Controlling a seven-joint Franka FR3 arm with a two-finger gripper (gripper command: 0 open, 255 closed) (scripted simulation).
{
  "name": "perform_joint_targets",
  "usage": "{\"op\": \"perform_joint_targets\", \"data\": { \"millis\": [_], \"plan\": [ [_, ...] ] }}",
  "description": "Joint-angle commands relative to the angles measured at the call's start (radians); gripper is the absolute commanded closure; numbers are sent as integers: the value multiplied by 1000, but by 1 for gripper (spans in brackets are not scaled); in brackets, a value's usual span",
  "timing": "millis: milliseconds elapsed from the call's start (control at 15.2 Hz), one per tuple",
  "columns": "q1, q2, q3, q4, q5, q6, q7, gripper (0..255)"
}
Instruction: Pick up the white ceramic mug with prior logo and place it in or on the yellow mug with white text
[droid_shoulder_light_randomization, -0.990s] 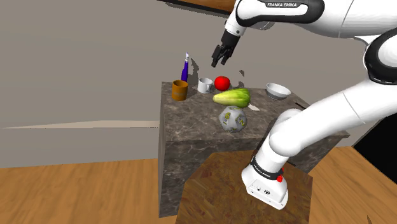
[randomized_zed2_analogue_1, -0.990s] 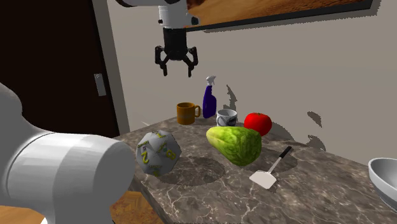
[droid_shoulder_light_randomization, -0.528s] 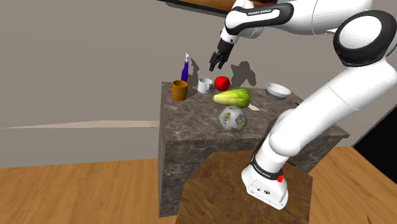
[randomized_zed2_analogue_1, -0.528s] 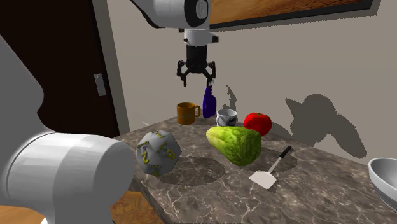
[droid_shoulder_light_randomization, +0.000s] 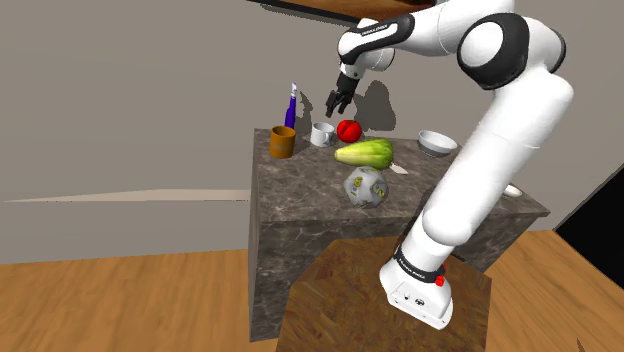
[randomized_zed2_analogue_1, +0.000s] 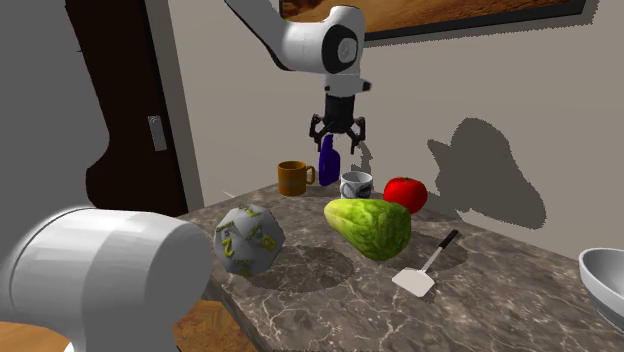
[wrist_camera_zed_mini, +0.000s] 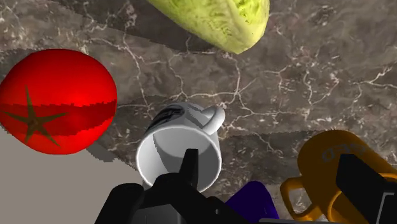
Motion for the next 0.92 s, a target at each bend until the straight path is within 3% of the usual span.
{"op": "perform_joint_targets", "data": {
  "millis": [0, 330, 726, 858],
  "plan": [
    [-15, 83, -21, 54, 48, 8, -60, 0],
    [-81, 295, -31, 214, 171, 0, -179, 0],
    [-197, 551, -1, 461, 280, -48, -270, 0],
    [-199, 557, 3, 457, 283, -38, -272, 0]
  ]
}}
